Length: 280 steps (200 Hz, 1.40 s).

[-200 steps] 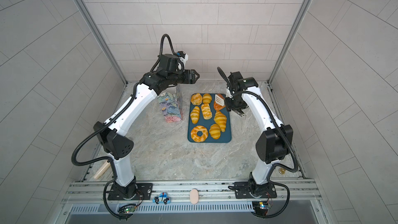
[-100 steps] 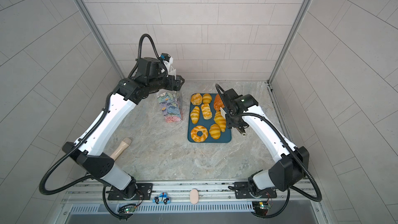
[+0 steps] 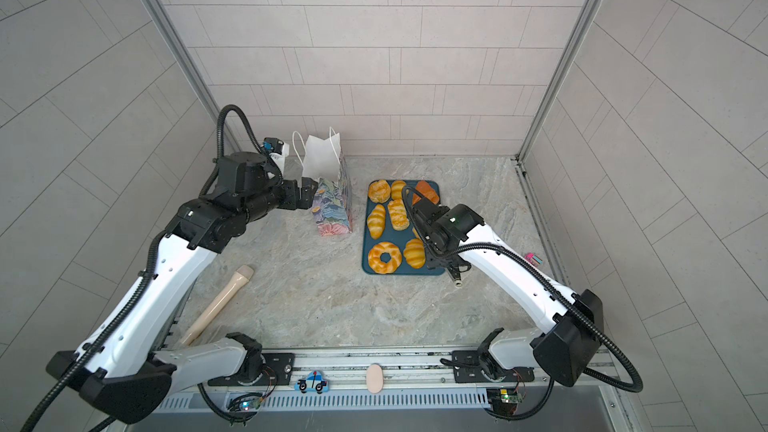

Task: Place the fake bread into the paper bag
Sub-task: 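Move the left gripper beside the paper bag while the right lowers the tongs, then close the tongs on a yellow striped roll with the right gripper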

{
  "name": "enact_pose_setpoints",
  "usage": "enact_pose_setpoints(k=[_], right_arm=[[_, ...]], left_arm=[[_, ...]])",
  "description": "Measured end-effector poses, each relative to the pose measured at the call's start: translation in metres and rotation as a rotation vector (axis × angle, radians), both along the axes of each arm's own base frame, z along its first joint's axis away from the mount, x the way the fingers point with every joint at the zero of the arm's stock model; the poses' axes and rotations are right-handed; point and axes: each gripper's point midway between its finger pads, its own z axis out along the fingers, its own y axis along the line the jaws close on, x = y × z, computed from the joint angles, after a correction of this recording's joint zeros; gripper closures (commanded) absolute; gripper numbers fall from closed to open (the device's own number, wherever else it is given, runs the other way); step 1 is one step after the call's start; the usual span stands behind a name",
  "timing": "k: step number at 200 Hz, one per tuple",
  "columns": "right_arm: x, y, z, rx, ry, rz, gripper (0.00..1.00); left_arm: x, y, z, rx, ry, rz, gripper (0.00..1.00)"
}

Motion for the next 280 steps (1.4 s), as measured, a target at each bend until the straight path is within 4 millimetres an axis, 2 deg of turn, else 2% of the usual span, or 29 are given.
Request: enact_pose_setpoints(k=[36,72,138,214,280], right_arm=[[-0.013,0.005,-0.009,0.013,0.007,-0.030,0.37],[-0.020,0.020,-0.020,0.028,0.022,-0.019,0.36],[-0.014,0.050,-0.050,-0.019,0.105,0.022,0.34],[-0.009,0.059,-0.061,-0.028,0.141,0.005,0.39],[-0.010,0.060,-0.067,-0.037,0.161,-0.015,0.41]], left_arm=[[-0.010,0.013,-0.016,0.008,0.025,0.036,0.01],[-0.025,0.022,-0.031,0.022,0.054,0.048,0.00],[-0.048,0.040,-0.054,0.054,0.101,0.082,0.00],[-0.062,0.047,-0.070,0.055,0.134,0.097,0.00],[-0.064,0.048,-0.070,0.053,0.131,0.098,0.00]])
